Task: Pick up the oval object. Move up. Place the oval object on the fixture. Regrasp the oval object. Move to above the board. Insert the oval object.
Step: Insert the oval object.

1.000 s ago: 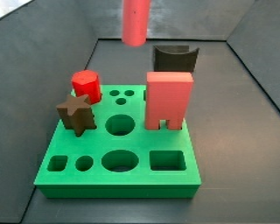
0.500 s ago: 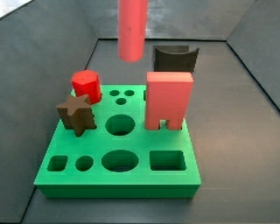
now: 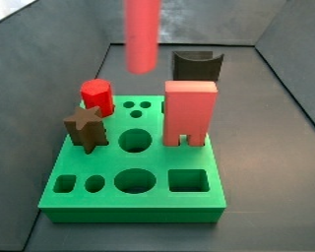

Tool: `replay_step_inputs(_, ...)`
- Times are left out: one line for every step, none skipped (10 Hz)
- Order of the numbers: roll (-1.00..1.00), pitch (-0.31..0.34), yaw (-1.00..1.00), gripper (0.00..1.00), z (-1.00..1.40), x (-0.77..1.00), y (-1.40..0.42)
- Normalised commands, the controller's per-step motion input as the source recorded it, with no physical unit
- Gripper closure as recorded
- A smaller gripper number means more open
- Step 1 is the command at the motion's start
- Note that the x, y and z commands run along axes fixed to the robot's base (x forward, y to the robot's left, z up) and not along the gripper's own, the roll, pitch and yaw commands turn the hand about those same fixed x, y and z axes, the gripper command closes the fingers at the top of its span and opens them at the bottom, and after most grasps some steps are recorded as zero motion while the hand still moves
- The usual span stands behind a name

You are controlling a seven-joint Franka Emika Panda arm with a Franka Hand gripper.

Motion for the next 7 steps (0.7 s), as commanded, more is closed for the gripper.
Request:
replay_step_inputs(-0.02, -0.227, -0.50, 1.00, -0.12, -0.28, -0.12)
replay_step_inputs(-0.04, -0.249, -0.53, 1.00, -0.17, -0.23, -0.18)
replay_step_inputs(-0.08, -0.269, -0.62, 1.00, -0.21, -0.11, -0.17)
replay_step_inputs(-0.02, -0.224, -0.57, 1.00, -0.22, -0.19, -0.17)
replay_step_inputs(0.00, -0.211, -0.57, 1.00, -0.27, -0.13, -0.17)
replay_step_inputs(-0.01, -0.223, -0.63, 1.00, -0.31, -0.11, -0.18)
replay_step_inputs(0.00, -0.194, -0.60, 1.00, -0.28, -0.14, -0.16)
